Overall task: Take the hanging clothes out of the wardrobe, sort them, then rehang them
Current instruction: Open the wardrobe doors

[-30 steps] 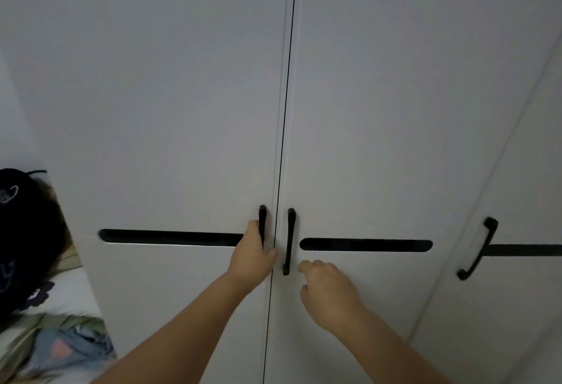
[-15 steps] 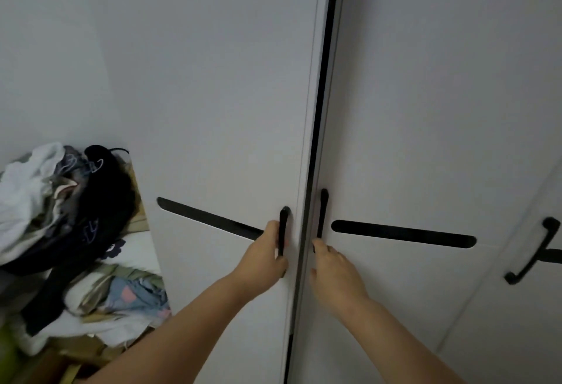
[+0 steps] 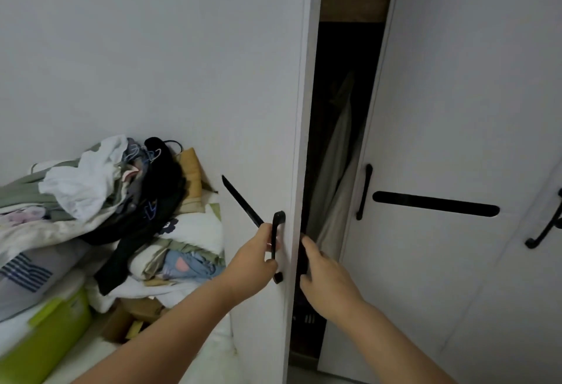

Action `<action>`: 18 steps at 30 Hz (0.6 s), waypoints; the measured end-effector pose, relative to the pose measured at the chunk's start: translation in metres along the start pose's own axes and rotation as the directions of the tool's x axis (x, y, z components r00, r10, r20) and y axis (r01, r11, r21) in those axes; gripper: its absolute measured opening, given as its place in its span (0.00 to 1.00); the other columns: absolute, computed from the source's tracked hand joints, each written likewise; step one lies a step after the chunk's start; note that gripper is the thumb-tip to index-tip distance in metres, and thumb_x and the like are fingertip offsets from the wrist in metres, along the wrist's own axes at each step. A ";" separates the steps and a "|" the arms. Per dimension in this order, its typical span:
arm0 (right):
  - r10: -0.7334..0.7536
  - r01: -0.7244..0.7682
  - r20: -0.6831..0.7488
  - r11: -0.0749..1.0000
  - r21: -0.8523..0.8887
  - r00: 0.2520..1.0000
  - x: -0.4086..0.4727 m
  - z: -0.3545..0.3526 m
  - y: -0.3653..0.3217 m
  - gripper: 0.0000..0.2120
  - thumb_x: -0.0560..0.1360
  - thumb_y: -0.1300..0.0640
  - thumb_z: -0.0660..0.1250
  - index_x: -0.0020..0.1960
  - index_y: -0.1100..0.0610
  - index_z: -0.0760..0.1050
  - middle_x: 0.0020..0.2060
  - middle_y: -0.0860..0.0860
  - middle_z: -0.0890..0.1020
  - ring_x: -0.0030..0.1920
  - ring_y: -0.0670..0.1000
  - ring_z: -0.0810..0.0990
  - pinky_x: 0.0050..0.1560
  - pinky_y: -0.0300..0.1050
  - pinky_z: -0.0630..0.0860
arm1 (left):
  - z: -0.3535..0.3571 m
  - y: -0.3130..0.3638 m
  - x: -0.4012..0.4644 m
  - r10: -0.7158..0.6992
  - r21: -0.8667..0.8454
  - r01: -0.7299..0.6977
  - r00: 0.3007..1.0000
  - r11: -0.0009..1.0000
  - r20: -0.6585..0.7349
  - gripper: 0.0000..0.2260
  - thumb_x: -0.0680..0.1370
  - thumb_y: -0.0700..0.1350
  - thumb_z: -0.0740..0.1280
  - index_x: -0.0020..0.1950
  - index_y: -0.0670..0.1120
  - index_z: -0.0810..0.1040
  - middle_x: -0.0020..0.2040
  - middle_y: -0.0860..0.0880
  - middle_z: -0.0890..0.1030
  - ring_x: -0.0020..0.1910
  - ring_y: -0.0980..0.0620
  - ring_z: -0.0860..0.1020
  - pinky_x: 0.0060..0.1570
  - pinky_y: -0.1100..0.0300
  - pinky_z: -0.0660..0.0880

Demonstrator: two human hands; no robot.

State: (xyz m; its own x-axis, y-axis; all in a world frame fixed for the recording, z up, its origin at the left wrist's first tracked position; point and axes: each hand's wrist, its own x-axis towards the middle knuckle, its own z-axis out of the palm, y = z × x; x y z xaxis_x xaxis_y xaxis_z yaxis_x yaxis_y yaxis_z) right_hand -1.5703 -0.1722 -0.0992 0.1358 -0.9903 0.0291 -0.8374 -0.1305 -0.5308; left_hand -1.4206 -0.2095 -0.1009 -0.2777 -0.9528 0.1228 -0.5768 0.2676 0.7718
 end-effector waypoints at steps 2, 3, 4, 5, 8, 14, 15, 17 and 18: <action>-0.057 0.055 0.040 0.998 0.041 0.998 -0.008 0.017 -0.022 0.34 0.79 0.57 0.60 0.76 0.41 0.44 0.64 0.49 0.73 0.55 0.50 0.76 0.56 0.46 0.76 | -0.019 -0.009 -0.022 -0.027 0.018 0.028 0.999 0.999 -0.035 0.15 0.74 0.33 0.58 0.54 0.52 0.65 0.48 0.59 0.73 0.50 0.59 0.75 0.41 0.71 0.70; -0.081 0.078 0.054 0.995 0.061 0.995 -0.011 0.025 -0.033 0.34 0.78 0.55 0.61 0.75 0.41 0.44 0.65 0.48 0.72 0.58 0.49 0.75 0.59 0.47 0.75 | -0.028 -0.015 -0.032 -0.039 0.024 0.040 0.998 0.999 -0.050 0.16 0.75 0.34 0.59 0.55 0.52 0.65 0.50 0.58 0.74 0.50 0.59 0.75 0.43 0.69 0.71; -0.099 0.094 0.064 0.993 0.076 0.993 -0.012 0.033 -0.044 0.34 0.78 0.54 0.61 0.75 0.41 0.45 0.66 0.47 0.71 0.61 0.49 0.73 0.61 0.48 0.74 | -0.038 -0.020 -0.040 -0.046 0.030 0.048 0.997 0.998 -0.063 0.16 0.75 0.35 0.60 0.56 0.53 0.66 0.51 0.57 0.74 0.50 0.58 0.75 0.45 0.66 0.73; -0.118 0.113 0.068 0.990 0.081 0.991 -0.013 0.041 -0.054 0.33 0.78 0.54 0.62 0.75 0.41 0.46 0.67 0.47 0.71 0.63 0.49 0.72 0.63 0.48 0.73 | -0.048 -0.025 -0.049 -0.062 0.029 0.064 0.996 0.998 -0.068 0.16 0.75 0.35 0.61 0.58 0.52 0.66 0.52 0.56 0.75 0.50 0.57 0.76 0.42 0.65 0.75; -0.170 0.165 0.081 0.984 0.060 0.982 -0.010 0.061 -0.083 0.32 0.78 0.54 0.62 0.75 0.44 0.48 0.69 0.47 0.68 0.67 0.48 0.69 0.65 0.47 0.72 | -0.075 -0.036 -0.071 -0.110 0.022 0.112 0.991 0.993 -0.079 0.19 0.75 0.34 0.59 0.62 0.51 0.67 0.54 0.52 0.76 0.50 0.52 0.77 0.44 0.60 0.77; -0.239 0.239 0.218 0.971 0.029 0.946 0.000 0.086 -0.131 0.33 0.80 0.56 0.59 0.77 0.47 0.42 0.75 0.48 0.58 0.71 0.51 0.65 0.68 0.47 0.67 | -0.119 -0.062 -0.096 -0.186 -0.046 0.183 0.980 0.982 -0.075 0.24 0.77 0.39 0.60 0.68 0.61 0.62 0.62 0.59 0.74 0.51 0.62 0.78 0.48 0.67 0.75; -0.253 0.254 0.238 0.967 0.031 0.938 0.003 0.091 -0.137 0.34 0.80 0.56 0.59 0.77 0.47 0.40 0.76 0.48 0.56 0.72 0.51 0.63 0.69 0.47 0.66 | -0.125 -0.065 -0.098 -0.195 -0.070 0.189 0.977 0.979 -0.085 0.24 0.78 0.40 0.61 0.69 0.63 0.61 0.62 0.61 0.73 0.49 0.67 0.78 0.48 0.70 0.75; -0.284 0.285 0.261 0.958 0.032 0.923 0.009 0.100 -0.147 0.36 0.80 0.57 0.59 0.76 0.47 0.38 0.76 0.48 0.54 0.73 0.51 0.62 0.69 0.46 0.65 | -0.136 -0.071 -0.104 -0.207 -0.113 0.195 0.972 0.974 -0.108 0.25 0.80 0.42 0.60 0.68 0.65 0.57 0.58 0.68 0.71 0.45 0.75 0.75 0.44 0.77 0.72; -0.298 0.299 0.268 0.953 0.035 0.916 0.012 0.105 -0.152 0.37 0.79 0.57 0.60 0.76 0.47 0.37 0.76 0.48 0.54 0.73 0.51 0.62 0.69 0.46 0.65 | -0.141 -0.073 -0.107 -0.213 -0.124 0.198 0.969 0.972 -0.122 0.24 0.80 0.43 0.60 0.69 0.65 0.55 0.56 0.71 0.70 0.45 0.76 0.74 0.44 0.78 0.71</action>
State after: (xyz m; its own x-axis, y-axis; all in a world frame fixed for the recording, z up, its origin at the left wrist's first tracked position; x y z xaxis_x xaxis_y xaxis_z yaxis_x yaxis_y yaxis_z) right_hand -1.3856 -0.1597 -0.1074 0.5154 -0.8559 -0.0422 -0.7394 -0.4193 -0.5267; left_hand -1.2404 -0.1477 -0.0827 -0.0529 -0.9981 0.0309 -0.5205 0.0539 0.8522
